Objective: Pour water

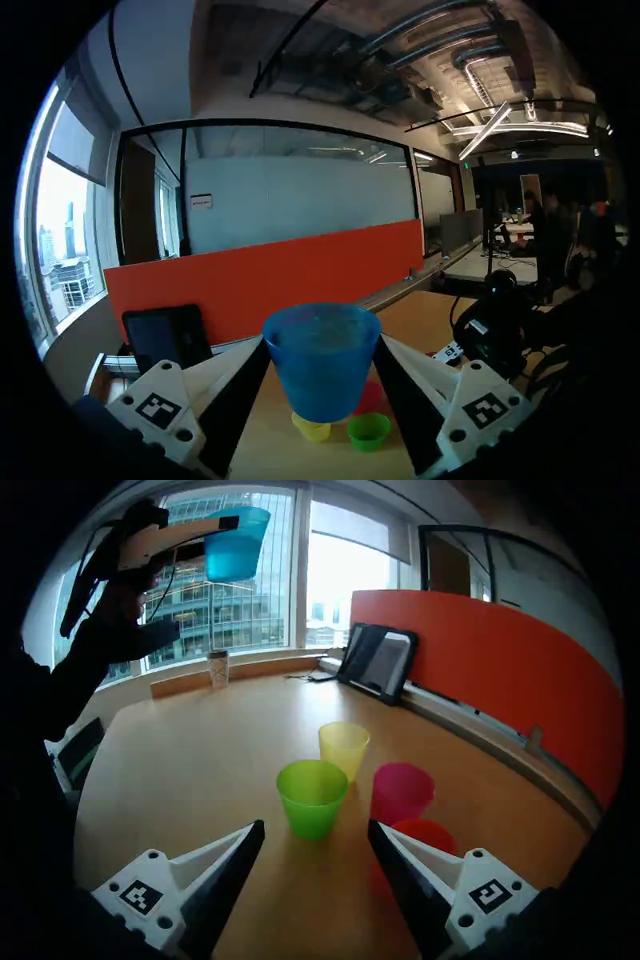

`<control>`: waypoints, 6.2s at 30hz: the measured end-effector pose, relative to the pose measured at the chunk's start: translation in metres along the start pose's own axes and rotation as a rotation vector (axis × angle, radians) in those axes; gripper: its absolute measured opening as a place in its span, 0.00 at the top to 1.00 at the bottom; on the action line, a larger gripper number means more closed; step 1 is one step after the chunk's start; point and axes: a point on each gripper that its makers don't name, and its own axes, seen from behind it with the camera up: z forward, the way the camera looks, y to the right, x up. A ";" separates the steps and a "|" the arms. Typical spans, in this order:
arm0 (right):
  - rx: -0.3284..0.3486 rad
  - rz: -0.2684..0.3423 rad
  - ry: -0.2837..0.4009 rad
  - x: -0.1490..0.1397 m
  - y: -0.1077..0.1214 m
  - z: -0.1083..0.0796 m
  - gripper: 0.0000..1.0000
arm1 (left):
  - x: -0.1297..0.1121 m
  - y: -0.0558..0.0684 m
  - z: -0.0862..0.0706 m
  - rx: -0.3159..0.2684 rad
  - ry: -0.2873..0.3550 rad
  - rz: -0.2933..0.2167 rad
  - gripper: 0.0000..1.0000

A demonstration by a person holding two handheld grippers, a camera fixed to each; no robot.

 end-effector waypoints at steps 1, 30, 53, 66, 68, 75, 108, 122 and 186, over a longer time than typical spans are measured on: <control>0.004 -0.001 -0.001 0.001 -0.001 0.003 0.00 | 0.000 0.000 0.000 0.001 0.000 0.000 0.14; 0.028 -0.018 -0.075 0.004 -0.004 0.068 0.00 | -0.004 -0.009 -0.001 0.012 -0.010 -0.001 0.14; 0.020 0.006 -0.091 0.000 -0.003 0.088 0.08 | -0.009 -0.013 -0.003 0.014 -0.018 -0.003 0.14; 0.024 0.004 -0.031 0.020 -0.008 0.063 0.08 | -0.009 -0.011 -0.003 0.011 -0.020 -0.001 0.14; 0.023 0.000 -0.020 0.024 -0.009 0.057 0.08 | -0.009 -0.010 -0.003 0.010 -0.019 -0.001 0.14; 0.016 -0.013 0.019 0.036 -0.013 0.032 0.08 | -0.012 -0.009 -0.002 0.008 -0.022 0.002 0.14; -0.022 -0.039 0.269 0.090 -0.028 -0.070 0.08 | -0.009 0.015 0.003 -0.047 -0.019 0.018 0.14; -0.042 -0.042 0.353 0.106 -0.030 -0.088 0.07 | -0.014 0.025 0.006 -0.073 -0.021 0.031 0.14; 0.011 -0.057 0.380 0.107 -0.043 -0.083 0.08 | 0.052 0.065 0.028 -0.064 0.114 0.563 0.14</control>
